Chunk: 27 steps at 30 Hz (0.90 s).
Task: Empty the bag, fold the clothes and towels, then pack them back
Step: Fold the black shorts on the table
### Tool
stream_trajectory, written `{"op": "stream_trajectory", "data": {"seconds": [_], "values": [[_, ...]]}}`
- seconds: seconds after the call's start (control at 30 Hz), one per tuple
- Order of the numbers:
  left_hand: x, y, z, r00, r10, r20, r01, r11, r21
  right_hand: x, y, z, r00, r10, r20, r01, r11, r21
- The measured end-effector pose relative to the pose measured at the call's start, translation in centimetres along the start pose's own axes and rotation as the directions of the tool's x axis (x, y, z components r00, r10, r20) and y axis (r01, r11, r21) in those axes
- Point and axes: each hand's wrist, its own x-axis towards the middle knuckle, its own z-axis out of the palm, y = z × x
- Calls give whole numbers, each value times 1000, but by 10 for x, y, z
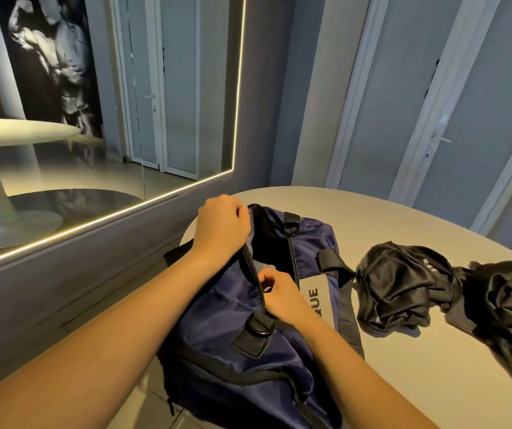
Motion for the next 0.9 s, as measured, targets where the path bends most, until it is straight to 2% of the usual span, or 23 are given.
{"op": "stream_trajectory", "data": {"seconds": [0.13, 0.3, 0.43, 0.5, 0.57, 0.67, 0.77, 0.83, 0.9], "values": [[-15, -15, 1, 994, -11, 105, 0, 995, 100, -4, 0, -11, 995, 95, -19, -90, 982, 165], [-21, -21, -2, 995, 4, 101, -14, 995, 100, -7, -2, -9, 993, 115, -37, -107, 979, 171], [-24, -15, -3, 987, -6, 162, -9, 996, 88, -8, -4, -14, 988, 155, -4, -151, 969, 194], [-24, -8, -9, 969, -53, 241, 31, 995, 96, -8, -7, -19, 984, 178, -27, -165, 949, 270], [-30, 0, -17, 918, -90, 386, 57, 994, 96, -9, -9, -28, 986, 144, -85, -113, 947, 301], [-56, 8, -16, 816, -74, 573, -54, 978, 203, -20, -11, -46, 979, 26, -203, -9, 996, 86], [-89, -5, -1, 736, -105, 669, -200, 910, 364, -45, -9, -58, 982, -61, -180, 22, 978, -208], [-101, -20, 7, 714, -156, 682, -175, 904, 390, -59, -2, -60, 989, -91, -115, 43, 930, -366], [-103, -36, 14, 738, -181, 650, -108, 919, 379, -72, 9, -61, 994, -96, -58, 66, 916, -395]]}}
